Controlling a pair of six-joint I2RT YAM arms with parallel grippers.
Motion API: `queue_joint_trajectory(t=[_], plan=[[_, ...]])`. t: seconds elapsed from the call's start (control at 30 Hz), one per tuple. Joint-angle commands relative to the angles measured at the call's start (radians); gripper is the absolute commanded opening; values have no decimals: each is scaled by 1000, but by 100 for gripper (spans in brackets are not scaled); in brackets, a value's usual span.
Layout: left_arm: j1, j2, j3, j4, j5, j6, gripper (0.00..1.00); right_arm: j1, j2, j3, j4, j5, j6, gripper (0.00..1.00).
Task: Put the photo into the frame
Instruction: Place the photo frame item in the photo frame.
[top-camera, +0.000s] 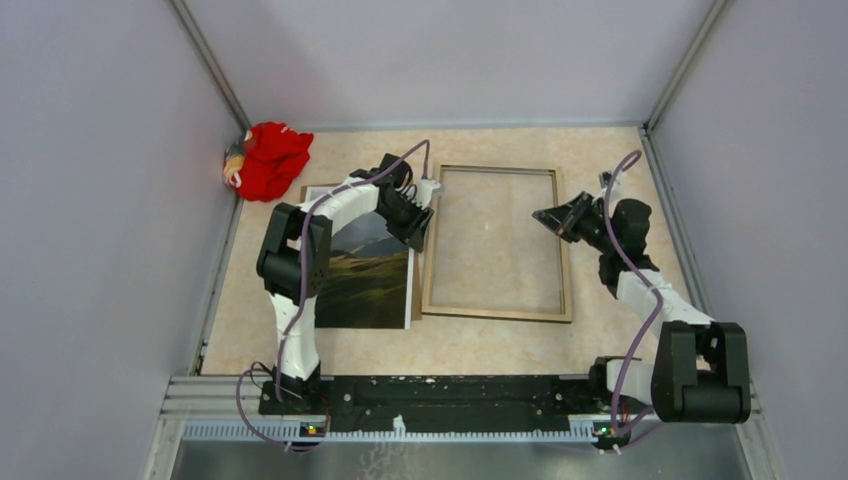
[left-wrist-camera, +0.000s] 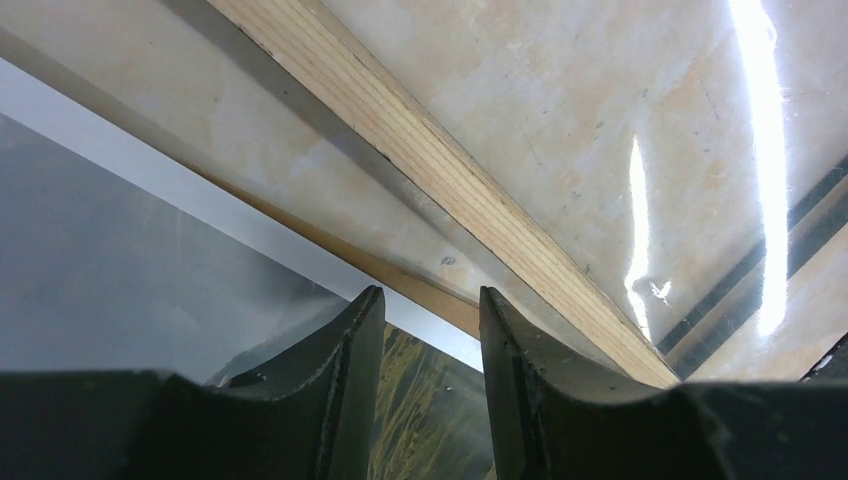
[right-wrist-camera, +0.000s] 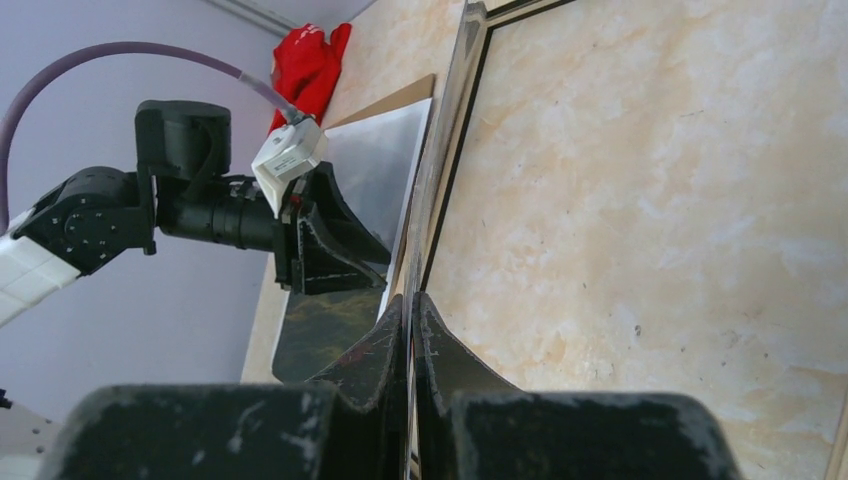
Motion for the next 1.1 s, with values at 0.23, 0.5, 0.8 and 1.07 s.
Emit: queue_joint_trajectory(t=[0.23,0.5,0.8,1.07], plan=[[-5,26,22,24,27,-8,45,-6,34,-32,153,-33,28,0],[-13,33,25,26,29,-10,44,-5,43,-49,133,-10,-7,0],[-31,44,35,22,28,-10,42,-6,41,-59,196,-17,82,0],[-31,45,32,17,45,-5,28,-5,13,-116,281,-29,157,0]])
